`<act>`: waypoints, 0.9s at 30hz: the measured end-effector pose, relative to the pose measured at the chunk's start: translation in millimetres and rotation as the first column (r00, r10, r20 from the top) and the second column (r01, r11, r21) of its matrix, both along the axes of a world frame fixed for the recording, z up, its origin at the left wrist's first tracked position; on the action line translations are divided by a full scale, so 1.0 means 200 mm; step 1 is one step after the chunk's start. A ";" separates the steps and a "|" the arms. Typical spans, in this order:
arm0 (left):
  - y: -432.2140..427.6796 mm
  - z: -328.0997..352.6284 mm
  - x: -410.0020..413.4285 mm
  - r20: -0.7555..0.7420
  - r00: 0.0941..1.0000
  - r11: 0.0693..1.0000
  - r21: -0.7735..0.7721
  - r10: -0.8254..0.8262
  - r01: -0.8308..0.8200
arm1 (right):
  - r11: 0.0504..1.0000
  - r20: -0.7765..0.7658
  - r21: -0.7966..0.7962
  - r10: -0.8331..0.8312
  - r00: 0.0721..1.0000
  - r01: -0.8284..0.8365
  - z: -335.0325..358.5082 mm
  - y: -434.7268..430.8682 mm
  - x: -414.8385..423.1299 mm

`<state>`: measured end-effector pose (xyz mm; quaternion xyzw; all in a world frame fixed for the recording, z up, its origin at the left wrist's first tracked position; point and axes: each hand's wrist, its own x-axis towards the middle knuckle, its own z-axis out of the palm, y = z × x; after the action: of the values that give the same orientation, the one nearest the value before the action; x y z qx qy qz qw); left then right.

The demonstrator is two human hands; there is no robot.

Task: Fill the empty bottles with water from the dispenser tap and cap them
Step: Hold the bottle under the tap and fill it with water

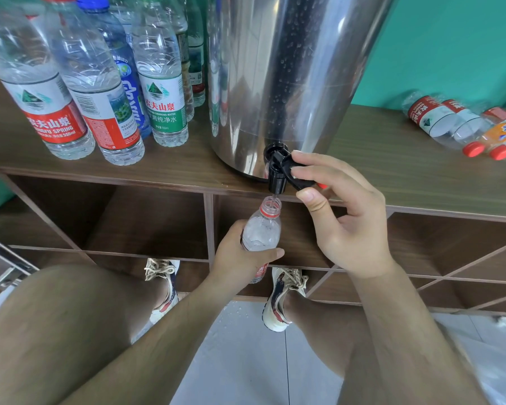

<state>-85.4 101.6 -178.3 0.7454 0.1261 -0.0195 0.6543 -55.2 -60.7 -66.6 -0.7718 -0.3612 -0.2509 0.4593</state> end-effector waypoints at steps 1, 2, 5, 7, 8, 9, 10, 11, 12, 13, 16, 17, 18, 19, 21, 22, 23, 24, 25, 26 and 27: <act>0.00 0.00 0.00 -0.001 1.000 1.000 -0.001 0.000 0.000 | 1.000 0.006 -0.004 -0.006 1.000 0.006 0.00 0.00 0.00; 0.00 0.00 0.00 -0.001 1.000 1.000 0.000 0.000 0.000 | 1.000 0.010 -0.007 -0.011 1.000 0.011 -0.01 0.00 0.01; 0.00 0.00 0.00 0.000 1.000 1.000 0.015 -0.001 0.001 | 1.000 0.009 -0.005 -0.014 1.000 0.014 -0.01 0.00 0.01; 0.00 0.00 0.00 -0.002 1.000 1.000 0.018 -0.001 0.001 | 1.000 0.013 -0.009 -0.017 1.000 0.017 -0.02 0.00 0.01; 0.00 0.00 0.00 -0.004 1.000 1.000 0.019 0.000 0.000 | 1.000 0.014 -0.010 -0.018 1.000 0.018 -0.02 -0.01 0.01; 0.00 0.00 0.00 -0.006 1.000 1.000 0.017 0.000 0.000 | 1.000 0.014 -0.010 -0.018 1.000 0.018 -0.02 -0.01 0.02; 0.00 0.00 0.00 -0.007 1.000 1.000 0.015 0.000 0.000 | 1.000 0.014 -0.009 -0.019 1.000 0.019 -0.02 -0.01 0.02; 0.00 0.00 0.00 -0.006 1.000 1.000 0.014 0.000 0.000 | 1.000 0.014 -0.009 -0.021 1.000 0.021 -0.02 -0.01 0.02; 0.00 0.00 0.00 -0.005 1.000 1.000 0.014 0.000 0.001 | 1.000 0.015 -0.011 -0.022 1.000 0.022 -0.02 -0.01 0.02; 0.00 0.00 0.00 -0.006 1.000 1.000 0.016 0.000 0.000 | 1.000 0.017 -0.012 -0.022 1.000 0.023 -0.02 -0.01 0.02; 0.00 0.00 0.00 -0.009 1.000 1.000 0.015 0.001 -0.001 | 1.000 0.017 -0.011 -0.022 1.000 0.022 -0.02 -0.01 0.02; 0.00 0.00 0.00 -0.008 1.000 1.000 0.013 0.001 -0.001 | 1.000 0.016 -0.010 -0.023 1.000 0.023 -0.02 0.00 0.02; 0.00 0.00 0.00 -0.008 1.000 1.000 0.011 0.001 -0.001 | 1.000 0.015 -0.008 -0.023 1.000 0.023 -0.01 0.00 0.02; 0.00 0.00 0.00 -0.008 1.000 1.000 0.011 0.002 -0.002 | 1.000 0.014 -0.005 -0.022 1.000 0.022 -0.01 0.00 0.01; 0.00 0.00 0.00 -0.008 1.000 1.000 0.008 0.005 -0.005 | 1.000 0.010 0.001 -0.021 1.000 0.021 -0.01 0.00 0.01; 0.00 0.00 0.00 -0.006 1.000 1.000 0.005 0.005 -0.005 | 1.000 0.010 0.000 -0.021 1.000 0.021 -0.01 0.00 0.01; 0.00 -0.01 0.00 -0.006 1.000 1.000 0.003 0.005 -0.005 | 1.000 0.010 -0.001 -0.023 1.000 0.023 -0.01 0.00 0.01; 0.00 -0.01 0.00 -0.006 1.000 1.000 0.002 0.005 -0.005 | 1.000 0.012 -0.002 -0.024 1.000 0.024 -0.01 0.00 0.01; 0.00 -0.01 0.00 -0.005 1.000 1.000 0.001 0.005 -0.005 | 1.000 0.012 -0.002 -0.023 1.000 0.023 -0.01 0.00 0.01; 0.00 0.00 -0.01 -0.003 1.000 1.000 -0.001 0.003 -0.003 | 1.000 0.011 -0.001 -0.022 1.000 0.022 -0.01 0.00 0.01; 0.00 0.00 -0.01 -0.002 1.000 1.000 0.000 0.003 -0.003 | 1.000 0.009 -0.001 -0.021 1.000 0.021 -0.01 0.00 0.01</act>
<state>-86.5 100.7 -179.1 0.7450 0.1278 -0.0192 0.6544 -52.5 -60.7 -69.4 -0.7745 -0.3552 -0.2593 0.4547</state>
